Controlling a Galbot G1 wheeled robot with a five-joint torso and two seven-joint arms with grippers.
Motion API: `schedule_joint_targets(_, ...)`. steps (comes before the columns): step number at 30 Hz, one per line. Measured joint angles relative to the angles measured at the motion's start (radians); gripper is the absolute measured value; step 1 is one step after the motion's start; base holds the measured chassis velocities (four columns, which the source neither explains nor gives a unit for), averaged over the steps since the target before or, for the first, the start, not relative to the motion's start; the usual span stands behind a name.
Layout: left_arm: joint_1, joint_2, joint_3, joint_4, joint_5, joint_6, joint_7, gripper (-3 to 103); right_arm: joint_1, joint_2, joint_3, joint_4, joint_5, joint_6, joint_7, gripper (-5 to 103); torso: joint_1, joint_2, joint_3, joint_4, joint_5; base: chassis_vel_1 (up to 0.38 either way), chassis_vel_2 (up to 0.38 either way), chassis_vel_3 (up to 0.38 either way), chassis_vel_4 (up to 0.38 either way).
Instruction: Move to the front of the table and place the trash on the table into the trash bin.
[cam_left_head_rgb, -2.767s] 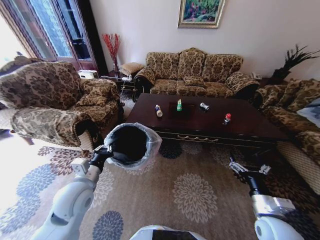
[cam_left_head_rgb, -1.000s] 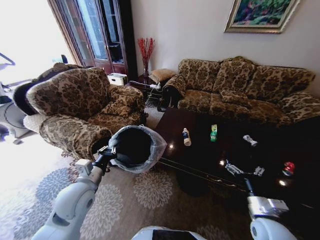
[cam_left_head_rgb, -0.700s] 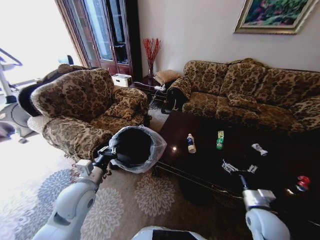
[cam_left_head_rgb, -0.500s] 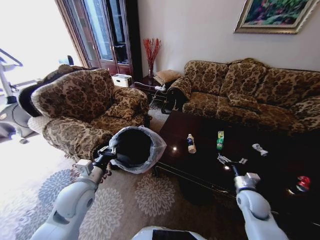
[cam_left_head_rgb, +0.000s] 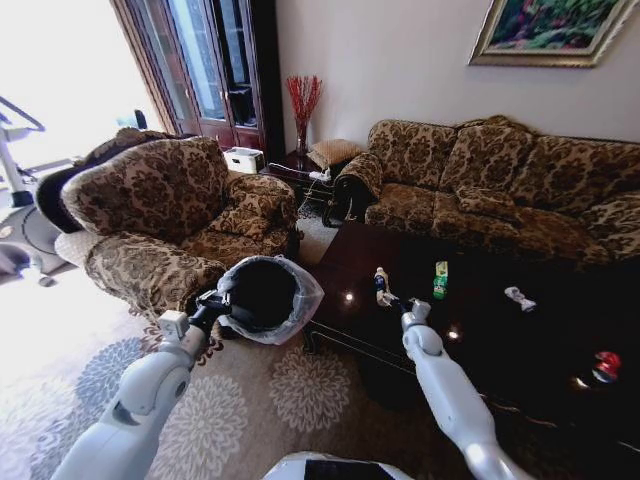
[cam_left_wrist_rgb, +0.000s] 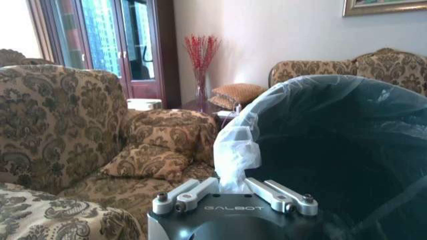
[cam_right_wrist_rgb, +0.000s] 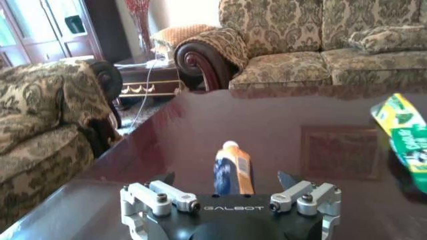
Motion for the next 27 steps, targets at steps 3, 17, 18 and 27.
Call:
schedule_joint_targets(3,-0.003,0.008,0.000,-0.002,-0.003,0.001,0.001,2,0.044,0.010,-0.004,-0.071,0.005,-0.007,-0.010,100,0.000,-0.001,0.000,-0.0008,-0.0002,0.000,0.000,0.000,0.000)
schedule_joint_targets(17,0.010,0.000,-0.003,-0.029,-0.002,0.003,0.000,2,0.121,0.060,0.025,-0.272,-0.043,-0.022,-0.075,102,-0.002,-0.003,-0.002,-0.0006,0.0003,0.000,0.000,0.000,0.000)
schedule_joint_targets(18,0.011,0.000,-0.004,-0.030,-0.002,0.002,-0.001,2,0.122,0.062,0.026,-0.280,-0.054,-0.018,-0.083,102,-0.002,-0.003,-0.002,-0.0006,0.0003,0.000,0.000,0.000,0.000)
schedule_joint_targets(27,0.011,0.000,-0.008,-0.026,-0.003,-0.021,-0.005,2,0.130,0.092,0.027,-0.316,-0.100,-0.001,-0.120,66,-0.002,-0.005,-0.003,-0.0005,0.0001,0.000,0.000,0.000,0.000)
